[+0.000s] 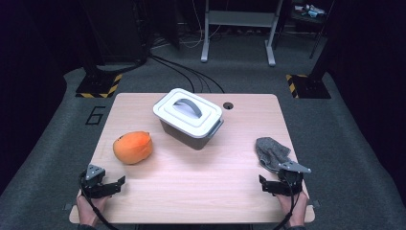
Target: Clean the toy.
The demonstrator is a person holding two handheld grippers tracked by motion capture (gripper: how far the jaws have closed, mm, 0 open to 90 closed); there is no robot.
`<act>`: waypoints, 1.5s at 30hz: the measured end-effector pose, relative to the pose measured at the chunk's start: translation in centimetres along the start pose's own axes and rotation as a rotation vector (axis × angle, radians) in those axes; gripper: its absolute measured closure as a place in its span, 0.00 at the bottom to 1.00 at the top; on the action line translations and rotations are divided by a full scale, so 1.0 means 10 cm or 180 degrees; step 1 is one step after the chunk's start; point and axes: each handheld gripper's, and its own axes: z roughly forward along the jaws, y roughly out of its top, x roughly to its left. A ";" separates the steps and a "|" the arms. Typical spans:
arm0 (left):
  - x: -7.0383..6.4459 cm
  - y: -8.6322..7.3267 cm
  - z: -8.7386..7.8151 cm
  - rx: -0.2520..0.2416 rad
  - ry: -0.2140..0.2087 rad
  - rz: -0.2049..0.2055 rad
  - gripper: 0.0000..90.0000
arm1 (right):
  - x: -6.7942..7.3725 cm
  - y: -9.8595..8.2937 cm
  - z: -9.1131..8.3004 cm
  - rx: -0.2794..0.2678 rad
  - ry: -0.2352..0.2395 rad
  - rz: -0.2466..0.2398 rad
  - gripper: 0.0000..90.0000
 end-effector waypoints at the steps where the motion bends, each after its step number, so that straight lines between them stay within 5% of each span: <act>1: 0.00 0.00 0.01 0.0004 -0.0007 0.0005 0.13 | 0.02 0.03 0.01 -0.0012 0.0010 -0.0026 0.00; 10: 0.00 0.03 0.07 0.0161 0.0030 0.0180 0.13 | 0.22 0.27 0.17 0.0015 0.0173 -0.0179 0.00; 19: 0.00 0.04 0.10 0.0144 -0.0036 0.0253 0.12 | 0.38 0.49 0.31 0.0015 0.0290 -0.0334 0.00; 45: 0.00 0.05 0.09 0.0188 -0.0037 0.0283 0.13 | 0.72 1.19 0.60 -0.0022 0.0494 -0.0503 0.01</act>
